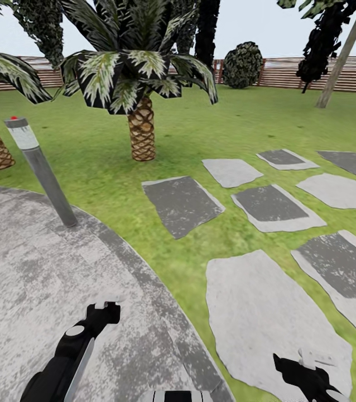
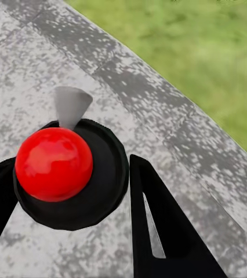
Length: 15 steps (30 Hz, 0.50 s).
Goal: Pick up the pesticide atomizer in the garden and spray insectifuge to fully cover both potted plants in the garden.
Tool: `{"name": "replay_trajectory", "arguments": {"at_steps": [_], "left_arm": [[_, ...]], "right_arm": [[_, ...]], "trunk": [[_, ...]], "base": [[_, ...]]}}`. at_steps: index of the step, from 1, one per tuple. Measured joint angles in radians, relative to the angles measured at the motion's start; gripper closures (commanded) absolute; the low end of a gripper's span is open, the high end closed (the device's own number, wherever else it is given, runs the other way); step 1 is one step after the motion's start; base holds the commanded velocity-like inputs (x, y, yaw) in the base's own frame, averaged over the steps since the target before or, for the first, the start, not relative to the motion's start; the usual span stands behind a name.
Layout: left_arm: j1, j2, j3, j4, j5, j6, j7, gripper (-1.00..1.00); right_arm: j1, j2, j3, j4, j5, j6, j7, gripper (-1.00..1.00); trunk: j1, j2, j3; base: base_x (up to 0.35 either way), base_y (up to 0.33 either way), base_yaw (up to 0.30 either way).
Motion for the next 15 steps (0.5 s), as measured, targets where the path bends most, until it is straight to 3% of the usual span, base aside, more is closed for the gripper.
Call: {"name": "replay_trajectory", "arguments": {"at_steps": [15], "left_arm": [[0.000, 0.000, 0.000, 0.000, 0.000, 0.000, 0.000, 1.00]], "right_arm": [[0.000, 0.000, 0.000, 0.001, 0.000, 0.000, 0.000, -1.00]], "trunk": [[0.000, 0.000, 0.018]], "base": [[0.000, 0.000, -0.179]]}}
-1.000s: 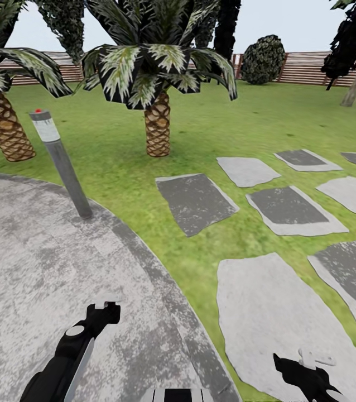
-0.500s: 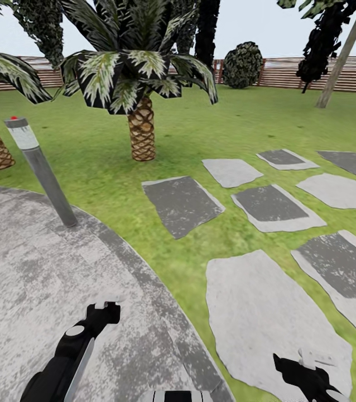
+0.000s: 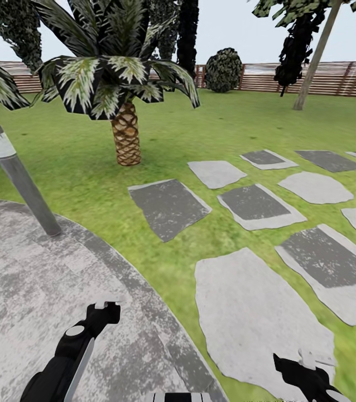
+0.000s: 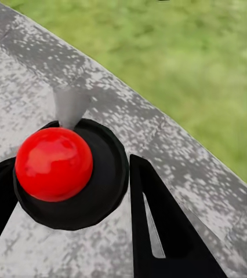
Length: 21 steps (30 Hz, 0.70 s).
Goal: Pick up the pesticide atomizer in the garden and spray insectifuge to fully cover both potted plants in the garden.
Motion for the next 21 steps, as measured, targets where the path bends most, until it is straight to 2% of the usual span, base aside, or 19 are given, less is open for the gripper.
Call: {"name": "replay_trajectory", "arguments": {"at_steps": [21], "left_arm": [[0.000, 0.000, 0.000, 0.000, 0.000, 0.000, 0.000, 1.00]], "right_arm": [[0.000, 0.000, 0.000, 0.000, 0.000, 0.000, 0.000, -1.00]], "trunk": [[0.000, 0.000, 0.025]], "base": [[0.000, 0.000, -0.179]]}}
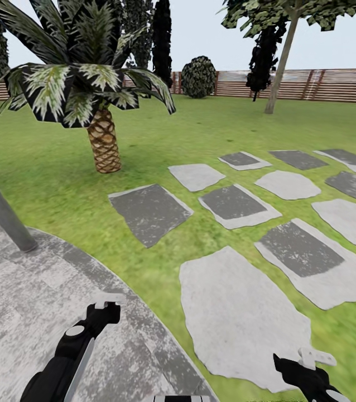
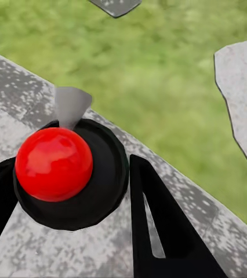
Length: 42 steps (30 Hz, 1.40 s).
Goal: Pick up the pesticide atomizer in the garden and spray insectifuge to fully cover both potted plants in the garden.
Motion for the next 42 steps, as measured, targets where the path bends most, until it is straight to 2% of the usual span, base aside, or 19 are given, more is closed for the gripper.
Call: {"name": "replay_trajectory", "arguments": {"at_steps": [32, 42], "left_arm": [[0.000, 0.000, 0.000, 0.000, 0.000, 0.000, 0.000, 1.00], [0.000, 0.000, 0.000, 0.000, 0.000, 0.000, 0.000, 1.00]], "right_arm": [[0.000, 0.000, 0.000, 0.000, 0.000, 0.000, 0.000, -1.00], [0.000, 0.000, 0.000, 0.000, 0.000, 0.000, 0.000, -1.00]], "trunk": [[0.000, 0.000, 0.039], [-0.001, 0.000, 0.051]], "base": [[0.001, 0.000, -0.179], [0.223, 0.000, -0.179]]}}
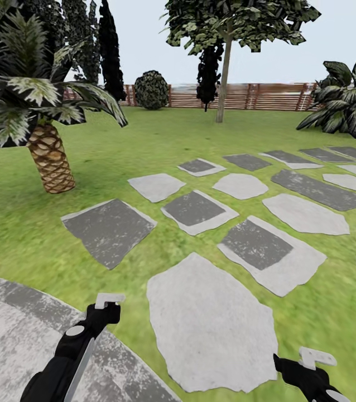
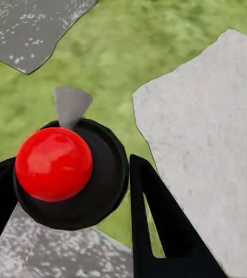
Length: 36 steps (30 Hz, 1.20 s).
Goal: Pick up the pesticide atomizer in the garden and spray insectifuge to fully cover both potted plants in the garden.
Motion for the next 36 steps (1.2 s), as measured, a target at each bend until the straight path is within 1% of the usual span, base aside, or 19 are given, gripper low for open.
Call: {"name": "replay_trajectory", "arguments": {"at_steps": [5, 11, 36], "left_arm": [[0.000, 0.000, 0.000, 0.000, 0.000, 0.001, 0.000, 1.00], [0.000, 0.000, 0.000, 0.000, 0.000, 0.001, 0.000, 1.00], [0.000, 0.000, 0.000, 0.000, 0.000, 0.001, 0.000, 1.00]], "right_arm": [[0.000, 0.000, 0.000, 0.000, 0.000, 0.000, 0.000, -1.00], [0.000, 0.000, 0.001, 0.000, 0.000, 0.000, 0.000, -1.00], [0.000, 0.000, 0.000, 0.000, 0.000, 0.000, 0.000, -1.00]], "trunk": [[0.000, 0.000, 0.006], [0.000, 0.000, 0.013], [0.000, 0.000, 0.043]], "base": [[0.330, -0.039, -0.179], [0.322, -0.128, -0.179], [0.275, -0.206, -0.179]]}}
